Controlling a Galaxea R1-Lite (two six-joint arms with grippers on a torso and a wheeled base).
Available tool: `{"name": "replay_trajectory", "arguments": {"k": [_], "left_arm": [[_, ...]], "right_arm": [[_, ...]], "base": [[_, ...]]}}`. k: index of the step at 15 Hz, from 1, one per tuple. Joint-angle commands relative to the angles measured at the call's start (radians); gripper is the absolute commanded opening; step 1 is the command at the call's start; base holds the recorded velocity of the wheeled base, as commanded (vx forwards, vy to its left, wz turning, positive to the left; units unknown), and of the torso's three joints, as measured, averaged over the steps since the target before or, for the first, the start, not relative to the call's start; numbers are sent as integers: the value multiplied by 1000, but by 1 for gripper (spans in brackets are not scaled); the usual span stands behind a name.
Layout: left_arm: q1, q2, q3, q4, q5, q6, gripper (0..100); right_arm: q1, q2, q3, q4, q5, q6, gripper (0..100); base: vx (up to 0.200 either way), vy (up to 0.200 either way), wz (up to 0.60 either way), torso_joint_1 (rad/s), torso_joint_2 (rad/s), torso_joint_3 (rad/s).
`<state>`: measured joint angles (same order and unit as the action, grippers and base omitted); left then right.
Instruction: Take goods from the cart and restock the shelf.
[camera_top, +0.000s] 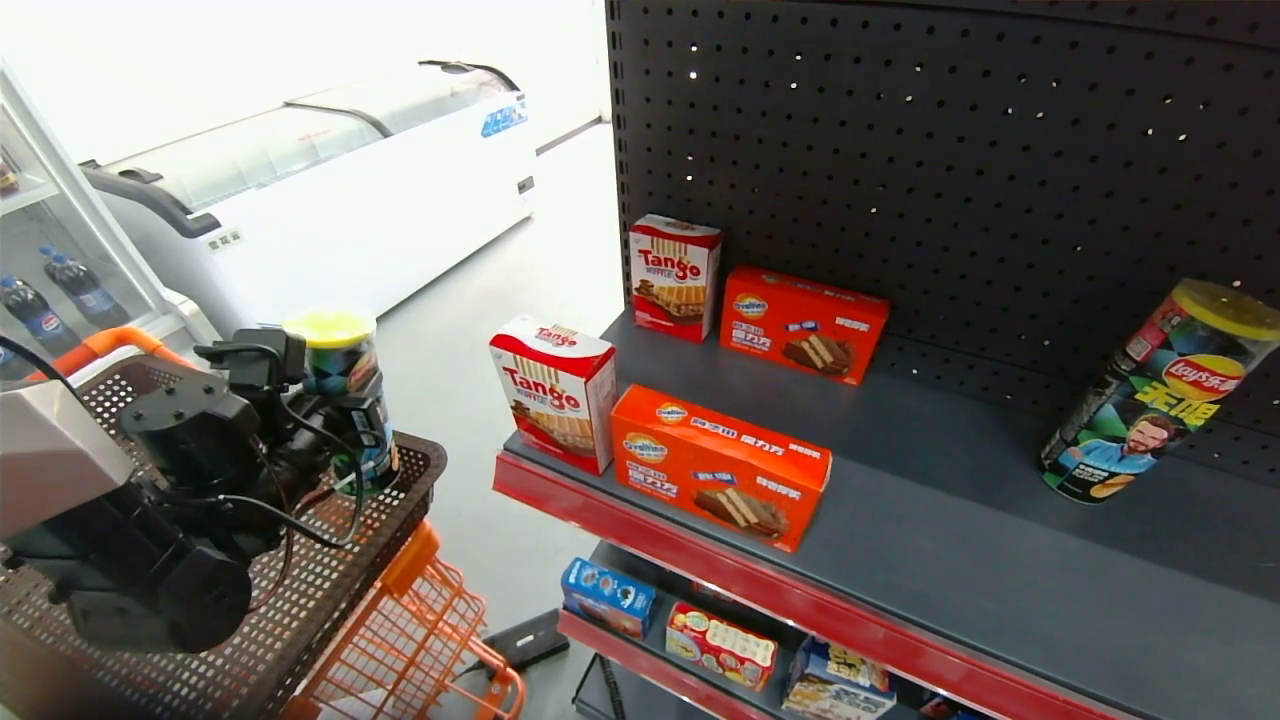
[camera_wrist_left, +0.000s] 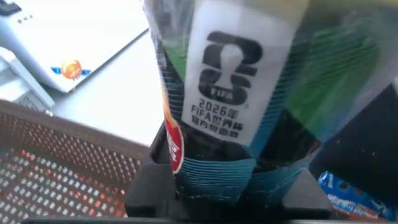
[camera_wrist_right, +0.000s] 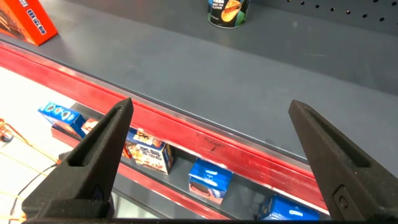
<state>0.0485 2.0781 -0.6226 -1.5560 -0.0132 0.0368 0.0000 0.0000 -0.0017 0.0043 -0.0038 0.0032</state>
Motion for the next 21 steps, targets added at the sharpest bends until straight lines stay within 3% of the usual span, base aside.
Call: {"name": "replay_trajectory", "arguments": {"k": [1, 3, 6, 10, 12, 17, 18, 20, 21], "left_arm": [[-13, -170, 7, 60, -2, 11, 0], [-13, -308, 26, 192, -42, 12, 0], [-15, -401, 27, 237, -88, 12, 0], [-78, -549, 61, 389, -129, 11, 0], [-165, -647, 132, 427, -192, 0, 0], [-337, -813, 170, 717, -226, -8, 0], [-328, -836, 198, 737, -268, -26, 0], [-346, -843, 239, 744, -301, -9, 0], [-386, -842, 261, 738, -310, -6, 0]], "right_arm": [[0, 0, 0, 0, -1, 0, 100], [0, 0, 0, 0, -1, 0, 100], [0, 0, 0, 0, -1, 0, 100], [0, 0, 0, 0, 1, 0, 100], [0, 0, 0, 0, 1, 0, 100], [0, 0, 0, 0, -1, 0, 100], [0, 0, 0, 0, -1, 0, 100], [0, 0, 0, 0, 1, 0, 100], [0, 0, 0, 0, -1, 0, 100]], "base": [[0, 0, 0, 0, 0, 0], [0, 0, 0, 0, 0, 0], [0, 0, 0, 0, 0, 0], [0, 0, 0, 0, 0, 0], [0, 0, 0, 0, 0, 0], [0, 0, 0, 0, 0, 0], [0, 0, 0, 0, 0, 0], [0, 0, 0, 0, 0, 0], [0, 0, 0, 0, 0, 0]]}}
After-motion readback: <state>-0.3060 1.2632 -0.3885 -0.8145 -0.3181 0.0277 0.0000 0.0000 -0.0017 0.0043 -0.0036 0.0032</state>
